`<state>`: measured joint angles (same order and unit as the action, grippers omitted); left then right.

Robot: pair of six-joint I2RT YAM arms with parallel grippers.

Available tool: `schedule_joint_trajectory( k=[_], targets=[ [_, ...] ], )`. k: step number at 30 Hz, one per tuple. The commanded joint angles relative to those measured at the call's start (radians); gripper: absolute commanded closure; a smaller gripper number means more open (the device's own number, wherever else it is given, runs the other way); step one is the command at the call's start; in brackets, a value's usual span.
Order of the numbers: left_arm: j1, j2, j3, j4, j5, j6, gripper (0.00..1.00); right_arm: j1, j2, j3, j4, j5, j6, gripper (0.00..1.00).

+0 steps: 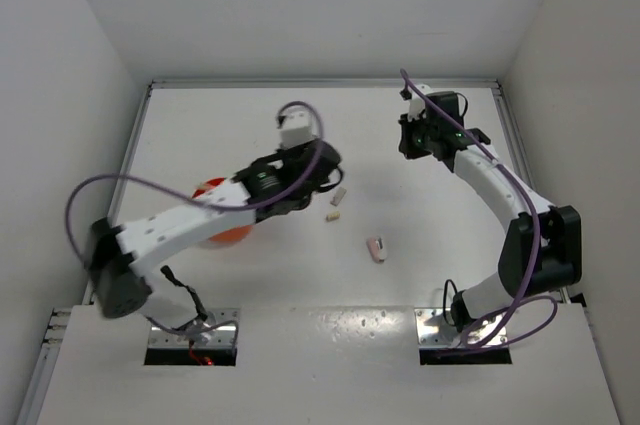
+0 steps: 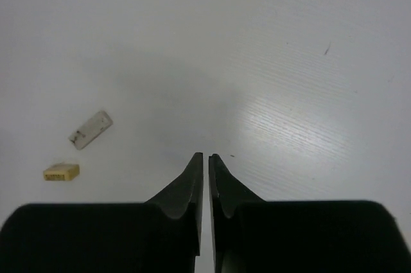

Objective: Sort the stationery into containers
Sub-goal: Pick up the stationery from the center of the board, then place the stationery in the storage box.

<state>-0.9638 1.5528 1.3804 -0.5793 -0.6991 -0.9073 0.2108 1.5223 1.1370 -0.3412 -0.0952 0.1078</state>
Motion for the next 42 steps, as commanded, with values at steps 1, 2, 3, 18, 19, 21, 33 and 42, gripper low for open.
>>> schedule_joint_trajectory(
  k=[1,2,3,18,19,21,33,42],
  targets=[
    [0.006,-0.270,-0.185,-0.066,-0.288,-0.135,1.00,-0.007,-0.039,-0.006,0.028,-0.070,-0.016,0.91],
    [0.023,-0.328,-0.231,-0.111,-0.316,-0.180,1.00,-0.007,-0.039,-0.006,0.028,-0.102,-0.025,0.74],
    [0.042,-0.386,-0.277,-0.120,-0.327,-0.233,1.00,-0.007,-0.039,-0.006,0.018,-0.113,-0.025,0.58],
    [0.086,-0.852,-0.604,-0.477,-0.565,-0.631,1.00,-0.007,-0.057,-0.028,0.027,-0.236,-0.099,0.53],
    [0.086,-0.852,-0.604,-0.525,-0.586,-0.735,1.00,-0.007,-0.057,-0.028,0.027,-0.245,-0.099,0.53],
    [0.096,-0.835,-0.604,-0.620,-0.655,-0.856,1.00,-0.007,-0.057,-0.028,0.027,-0.255,-0.108,0.53],
    [0.244,-0.672,-0.638,-0.529,-0.778,-0.839,1.00,-0.007,-0.036,-0.028,0.018,-0.265,-0.108,0.53],
    [0.477,-0.672,-0.727,0.129,-0.555,-0.135,1.00,-0.016,-0.054,-0.037,0.018,-0.275,-0.108,0.53]
  ],
)
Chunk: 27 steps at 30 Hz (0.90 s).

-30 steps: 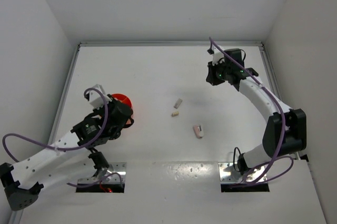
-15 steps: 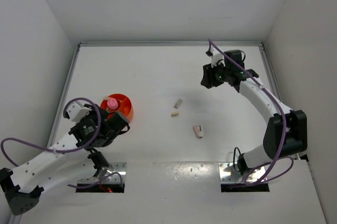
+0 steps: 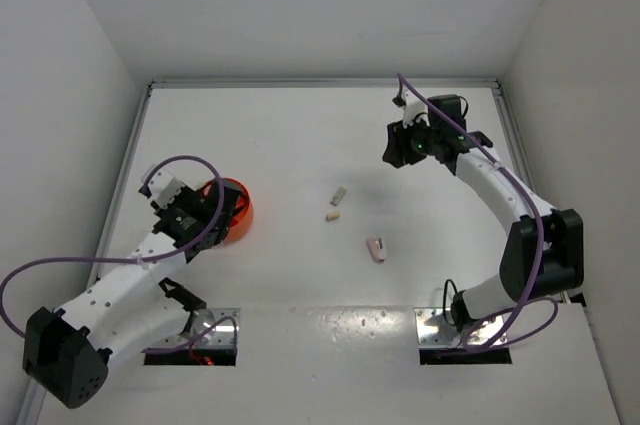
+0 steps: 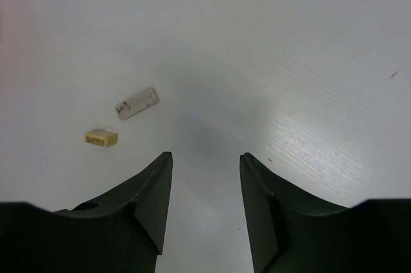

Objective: Sort the stationery into containers
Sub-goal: Place the stationery in the storage box.

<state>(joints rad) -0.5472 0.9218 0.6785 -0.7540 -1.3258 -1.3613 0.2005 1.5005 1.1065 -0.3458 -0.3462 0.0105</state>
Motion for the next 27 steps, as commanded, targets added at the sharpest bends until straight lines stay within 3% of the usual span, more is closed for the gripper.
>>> schedule_joint_trajectory(
  k=[1,8,20,27],
  targets=[
    [0.105,-0.052,-0.051,0.352,0.124,0.364,1.00,-0.006,-0.042,-0.007,0.022,-0.024,-0.010,0.53],
    [0.223,0.048,-0.040,0.440,0.260,0.432,1.00,-0.006,-0.042,-0.007,0.031,-0.024,-0.010,0.53],
    [0.251,0.124,-0.059,0.499,0.339,0.478,1.00,-0.015,-0.042,-0.007,0.031,-0.024,-0.010,0.53],
    [0.271,0.147,-0.079,0.499,0.349,0.456,0.86,-0.015,-0.042,-0.007,0.031,-0.024,-0.010,0.53]
  ],
)
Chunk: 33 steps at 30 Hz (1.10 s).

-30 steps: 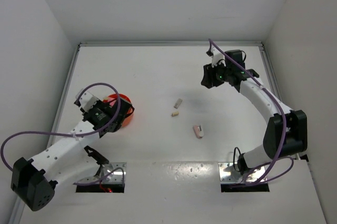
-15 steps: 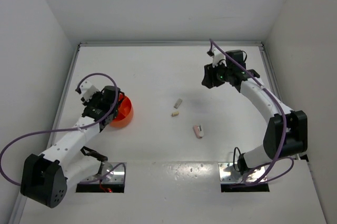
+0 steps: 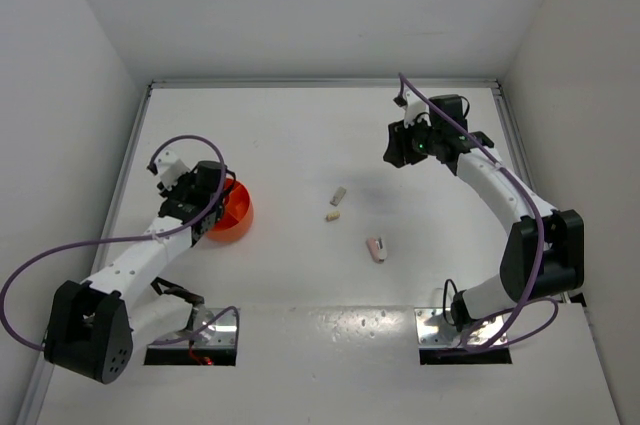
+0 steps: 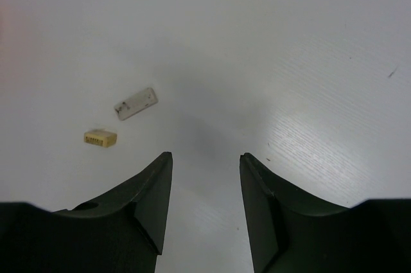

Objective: Sort the stationery into containers
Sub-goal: Place the stationery in the storage box.

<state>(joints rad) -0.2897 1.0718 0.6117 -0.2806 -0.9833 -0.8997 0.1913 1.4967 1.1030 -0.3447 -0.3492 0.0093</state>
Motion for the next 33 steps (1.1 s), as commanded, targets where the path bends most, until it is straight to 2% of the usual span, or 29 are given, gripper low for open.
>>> schedule_joint_trajectory(
  k=[1,13,26,33],
  targets=[
    [0.014,-0.003,-0.012,0.026,0.006,-0.005,0.83,-0.006,-0.038,-0.003,0.030,-0.020,-0.009,0.53],
    [0.014,-0.024,-0.012,0.026,0.025,-0.005,0.75,-0.015,-0.038,-0.003,0.030,-0.030,-0.009,0.53],
    [0.014,-0.101,-0.066,0.035,0.067,-0.027,0.72,-0.015,-0.038,-0.003,0.030,-0.030,-0.009,0.53],
    [0.014,-0.122,-0.101,0.057,0.110,-0.008,0.67,-0.015,-0.038,-0.003,0.030,-0.030,0.000,0.52]
  ],
)
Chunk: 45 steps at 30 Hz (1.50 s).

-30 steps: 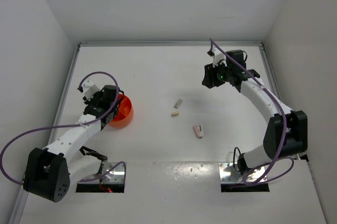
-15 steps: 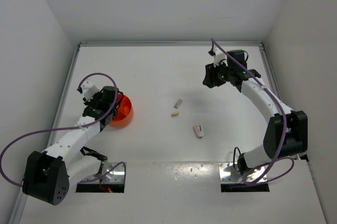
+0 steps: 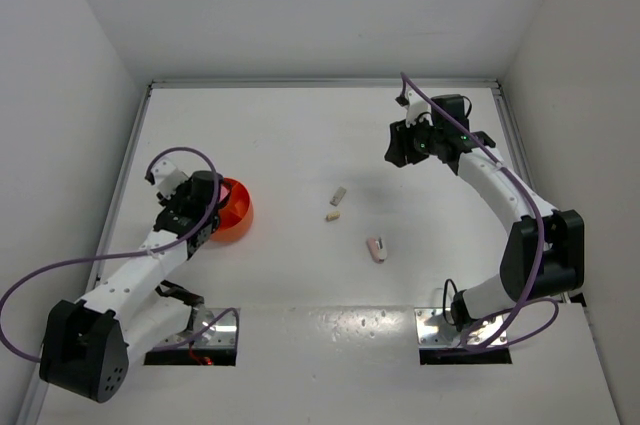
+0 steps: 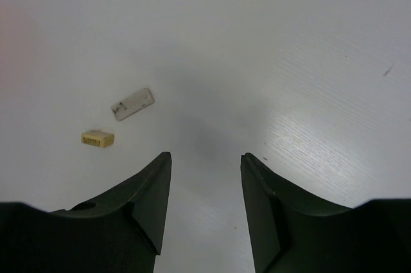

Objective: Sort the stationery into containers
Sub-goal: Place the stationery in the storage box, then pick up the stationery from the center of the board.

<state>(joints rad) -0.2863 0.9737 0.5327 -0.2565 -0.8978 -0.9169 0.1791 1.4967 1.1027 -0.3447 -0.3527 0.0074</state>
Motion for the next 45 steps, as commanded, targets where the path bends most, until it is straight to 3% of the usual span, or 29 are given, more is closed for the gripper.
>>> schedule_joint_trajectory(
  k=[1,6,13,18,23,28,29,30,32,33,35,36,38,40,43,45],
  targets=[
    [0.010,-0.024,-0.022,0.045,0.037,0.009,0.66,-0.003,-0.038,-0.003,0.030,-0.026,0.002,0.52],
    [0.010,-0.044,-0.042,0.054,0.046,0.018,0.63,-0.003,-0.038,-0.003,0.030,-0.026,0.002,0.52],
    [0.010,-0.053,-0.051,0.063,0.056,0.027,0.46,-0.003,-0.038,-0.003,0.030,-0.026,0.002,0.52],
    [0.010,-0.063,-0.014,0.040,0.036,0.027,0.46,-0.003,-0.038,-0.003,0.030,-0.026,0.002,0.52],
    [0.010,-0.134,0.079,-0.015,0.017,0.036,0.61,-0.003,-0.038,-0.003,0.030,-0.037,0.002,0.52],
    [-0.042,-0.259,0.177,-0.111,0.037,0.058,0.62,-0.003,-0.029,-0.003,0.018,-0.057,-0.007,0.52],
    [-0.042,-0.280,0.193,-0.112,0.083,0.067,0.62,-0.003,-0.029,-0.003,0.018,-0.066,-0.020,0.48],
    [-0.042,-0.299,0.193,-0.112,0.118,0.078,0.65,-0.003,-0.020,-0.003,0.004,-0.083,-0.020,0.33],
    [-0.053,-0.323,0.193,-0.086,0.228,0.128,0.72,-0.003,0.005,0.019,-0.046,-0.124,-0.070,0.26],
    [-0.053,-0.314,0.193,-0.054,0.405,0.157,0.83,-0.003,0.035,0.043,-0.072,-0.138,-0.087,0.34],
    [-0.074,-0.220,0.182,0.061,0.624,0.238,0.92,0.025,0.074,0.089,-0.151,-0.147,-0.118,0.76],
    [-0.086,-0.163,0.199,0.086,0.807,0.260,0.92,0.025,0.097,0.104,-0.175,-0.147,-0.132,0.89],
    [-0.167,0.030,0.243,0.100,0.896,0.343,0.89,0.046,0.170,0.155,-0.259,-0.137,-0.145,0.94],
    [-0.279,0.147,0.321,0.100,0.928,0.403,0.69,0.046,0.200,0.164,-0.304,-0.123,-0.155,0.70],
    [-0.388,0.350,0.429,0.089,0.913,0.495,0.52,0.059,0.189,0.116,-0.257,-0.079,-0.169,0.43],
    [-0.431,0.478,0.502,0.089,0.904,0.532,0.51,0.059,0.180,0.106,-0.232,-0.078,-0.158,0.39]
  ],
)
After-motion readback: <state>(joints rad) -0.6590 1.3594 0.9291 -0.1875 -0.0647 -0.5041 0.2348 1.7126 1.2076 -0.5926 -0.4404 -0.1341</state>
